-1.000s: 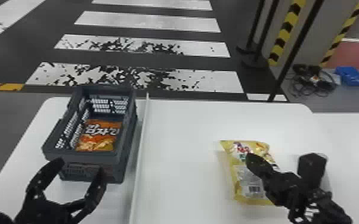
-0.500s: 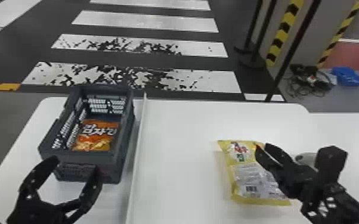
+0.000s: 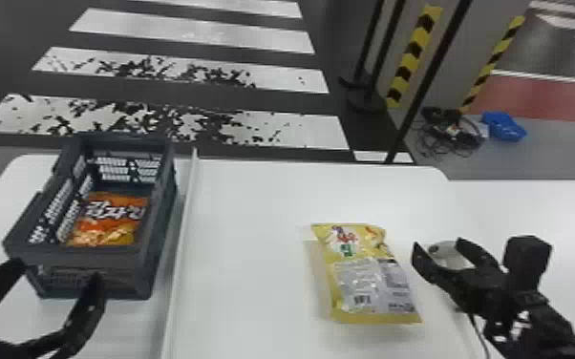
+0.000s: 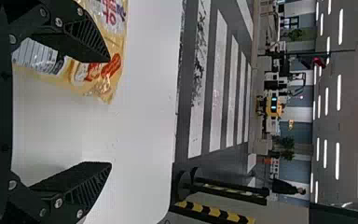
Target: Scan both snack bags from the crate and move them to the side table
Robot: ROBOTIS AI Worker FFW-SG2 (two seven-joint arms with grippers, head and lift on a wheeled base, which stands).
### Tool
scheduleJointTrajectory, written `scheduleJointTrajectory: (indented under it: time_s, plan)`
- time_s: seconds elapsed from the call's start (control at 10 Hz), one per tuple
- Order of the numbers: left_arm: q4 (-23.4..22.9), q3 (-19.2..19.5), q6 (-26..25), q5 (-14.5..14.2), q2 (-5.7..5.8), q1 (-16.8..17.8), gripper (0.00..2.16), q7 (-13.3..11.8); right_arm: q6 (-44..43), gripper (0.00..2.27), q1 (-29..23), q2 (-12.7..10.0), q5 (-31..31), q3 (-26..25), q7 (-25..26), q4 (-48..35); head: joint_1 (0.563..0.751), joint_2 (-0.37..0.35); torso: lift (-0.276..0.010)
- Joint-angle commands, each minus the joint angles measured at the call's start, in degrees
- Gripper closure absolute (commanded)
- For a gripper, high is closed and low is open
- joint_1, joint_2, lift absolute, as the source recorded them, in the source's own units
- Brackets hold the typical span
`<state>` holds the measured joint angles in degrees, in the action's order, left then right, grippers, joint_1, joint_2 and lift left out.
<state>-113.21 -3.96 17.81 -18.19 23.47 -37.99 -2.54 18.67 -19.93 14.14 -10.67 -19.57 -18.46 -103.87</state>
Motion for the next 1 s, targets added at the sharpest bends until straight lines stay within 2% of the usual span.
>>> scheduleJointTrajectory:
  time_s: [0.0,0.2,0.4,0.9]
  plan:
    - [0.5,0.0,0.0,0.0,0.0,0.0,0.08,0.0,0.1,0.12,0.9,1.2,-0.3,-2.0,0.0,3.2,0.695,-0.229,-0.099]
    - [1.1,-0.1,0.0,0.0,-0.18,0.4,0.08,0.0,0.8,0.12,2.4,3.2,-0.1,-2.2,-0.2,7.5,0.695,-0.285,-0.099]
    - [1.8,-0.3,-0.2,-0.1,-0.35,0.7,0.08,0.0,2.4,0.09,4.7,5.4,0.3,-2.2,-2.4,12.1,0.695,-0.307,-0.099]
    - [3.0,-0.7,0.0,-0.1,-0.61,1.3,0.08,0.0,5.6,0.09,10.9,8.5,0.5,-1.4,-5.0,21.7,0.695,-0.343,-0.099]
